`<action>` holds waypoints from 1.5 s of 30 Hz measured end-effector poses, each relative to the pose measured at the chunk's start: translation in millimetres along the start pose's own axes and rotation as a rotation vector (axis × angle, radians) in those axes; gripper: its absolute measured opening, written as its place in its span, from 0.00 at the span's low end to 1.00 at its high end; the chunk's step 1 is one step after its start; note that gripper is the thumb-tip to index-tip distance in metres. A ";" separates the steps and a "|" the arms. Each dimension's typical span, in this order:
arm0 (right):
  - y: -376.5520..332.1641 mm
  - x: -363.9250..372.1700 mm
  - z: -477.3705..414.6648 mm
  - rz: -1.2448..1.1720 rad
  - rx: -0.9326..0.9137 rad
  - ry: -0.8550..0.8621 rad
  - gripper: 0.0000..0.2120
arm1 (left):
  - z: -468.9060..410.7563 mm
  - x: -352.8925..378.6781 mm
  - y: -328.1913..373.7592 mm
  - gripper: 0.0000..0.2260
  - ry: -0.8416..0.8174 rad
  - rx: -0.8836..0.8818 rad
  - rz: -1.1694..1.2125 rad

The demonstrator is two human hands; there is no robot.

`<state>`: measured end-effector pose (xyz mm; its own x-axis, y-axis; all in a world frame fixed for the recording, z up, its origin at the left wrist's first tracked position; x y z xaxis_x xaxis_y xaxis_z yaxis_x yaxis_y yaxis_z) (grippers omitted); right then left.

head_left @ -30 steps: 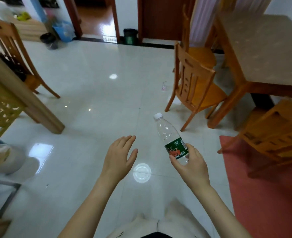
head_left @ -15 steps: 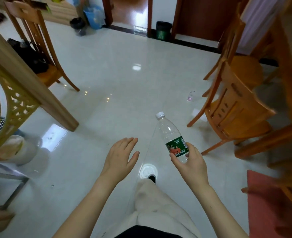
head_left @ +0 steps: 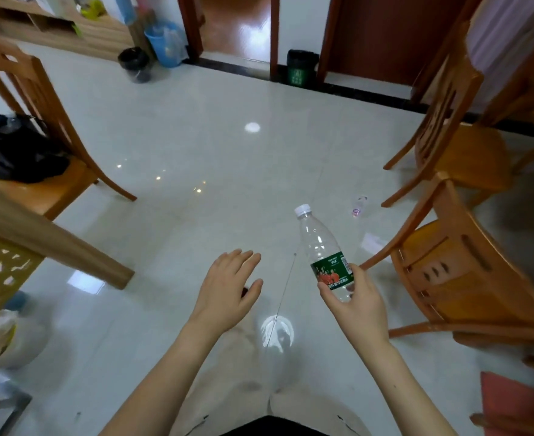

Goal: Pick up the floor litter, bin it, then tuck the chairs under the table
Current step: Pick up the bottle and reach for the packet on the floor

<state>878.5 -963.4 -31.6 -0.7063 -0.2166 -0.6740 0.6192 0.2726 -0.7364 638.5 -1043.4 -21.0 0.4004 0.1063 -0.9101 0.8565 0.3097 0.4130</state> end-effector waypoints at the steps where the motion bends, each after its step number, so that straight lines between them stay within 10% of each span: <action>1: 5.6 2.7 -19.4 -0.003 0.016 0.011 0.24 | -24.2 6.1 -2.3 0.22 -0.019 0.014 -0.006; 16: 26.0 -49.3 -301.0 0.084 0.215 0.431 0.17 | -454.3 -29.9 59.3 0.23 -0.135 0.383 -0.062; 34: 202.6 -146.2 -505.6 0.125 0.511 0.562 0.20 | -696.2 127.8 253.0 0.25 -0.438 0.622 -0.162; 45: 336.7 -80.6 -559.8 0.035 0.804 0.683 0.21 | -786.2 293.8 297.4 0.23 -0.681 0.695 -0.182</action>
<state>951.8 -329.4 -192.5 -0.5722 0.4218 -0.7033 0.5112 -0.4872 -0.7081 754.8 -177.2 -191.5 0.1588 -0.5215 -0.8384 0.8367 -0.3797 0.3946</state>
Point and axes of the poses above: each hand's wrist, its own z-axis away from the middle knuckle, its own x-axis out of the palm, y = z × x, the point moved 7 cm from there along -z, towards the middle knuckle, and after that the axes turned 13 degrees about -x, right-handed, at the moved point
